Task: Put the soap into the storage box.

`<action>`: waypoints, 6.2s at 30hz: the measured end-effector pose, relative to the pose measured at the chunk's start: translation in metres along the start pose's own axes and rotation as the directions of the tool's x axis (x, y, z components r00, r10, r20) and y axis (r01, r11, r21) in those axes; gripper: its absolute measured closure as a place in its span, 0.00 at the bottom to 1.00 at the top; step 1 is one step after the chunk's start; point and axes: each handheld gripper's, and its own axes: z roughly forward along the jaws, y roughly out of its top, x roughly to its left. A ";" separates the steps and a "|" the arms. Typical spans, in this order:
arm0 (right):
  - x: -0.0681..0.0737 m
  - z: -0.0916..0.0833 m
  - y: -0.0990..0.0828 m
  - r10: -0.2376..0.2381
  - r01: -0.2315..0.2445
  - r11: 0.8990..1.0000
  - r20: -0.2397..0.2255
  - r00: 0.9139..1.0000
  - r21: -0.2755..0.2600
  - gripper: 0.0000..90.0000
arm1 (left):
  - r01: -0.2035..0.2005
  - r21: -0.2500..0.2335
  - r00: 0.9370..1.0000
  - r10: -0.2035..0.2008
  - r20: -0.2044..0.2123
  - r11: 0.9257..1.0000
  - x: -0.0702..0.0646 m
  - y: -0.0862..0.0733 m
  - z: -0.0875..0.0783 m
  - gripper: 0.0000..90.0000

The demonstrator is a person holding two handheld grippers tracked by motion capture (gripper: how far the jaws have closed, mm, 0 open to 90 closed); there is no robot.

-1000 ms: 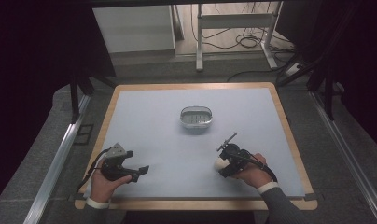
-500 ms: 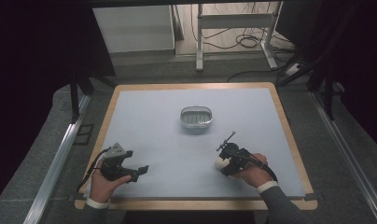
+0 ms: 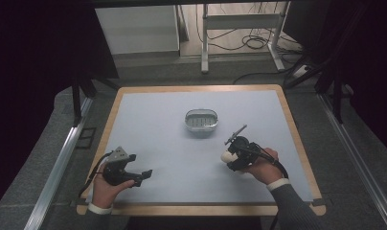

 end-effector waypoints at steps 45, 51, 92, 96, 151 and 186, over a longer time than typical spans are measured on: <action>-0.022 -0.010 0.050 -0.051 0.052 0.998 0.018 0.999 -0.035 0.55 | 0.005 -0.002 1.000 -0.005 0.001 1.000 -0.001 0.000 0.000 0.08; -0.026 -0.009 0.055 -0.050 0.051 0.998 0.025 0.998 -0.029 0.55 | 0.007 -0.002 1.000 -0.007 0.000 1.000 -0.001 0.000 0.001 0.08; -0.053 -0.006 0.087 -0.047 0.048 0.997 0.003 0.999 -0.056 0.55 | 0.002 0.005 1.000 -0.002 0.001 1.000 -0.001 0.000 0.002 0.08; -0.055 -0.006 0.091 -0.050 0.050 0.997 0.006 0.999 -0.058 0.55 | 0.002 0.004 1.000 -0.002 0.003 1.000 -0.001 0.000 0.002 0.08; -0.067 0.015 0.148 -0.138 0.139 0.990 0.016 0.990 -0.035 0.55 | -0.003 0.004 1.000 0.003 0.008 1.000 0.000 0.000 0.001 0.08; -0.064 0.044 0.177 -0.274 0.274 0.961 0.010 0.962 -0.048 0.55 | -0.008 0.015 1.000 0.008 0.005 1.000 0.000 -0.001 0.003 0.08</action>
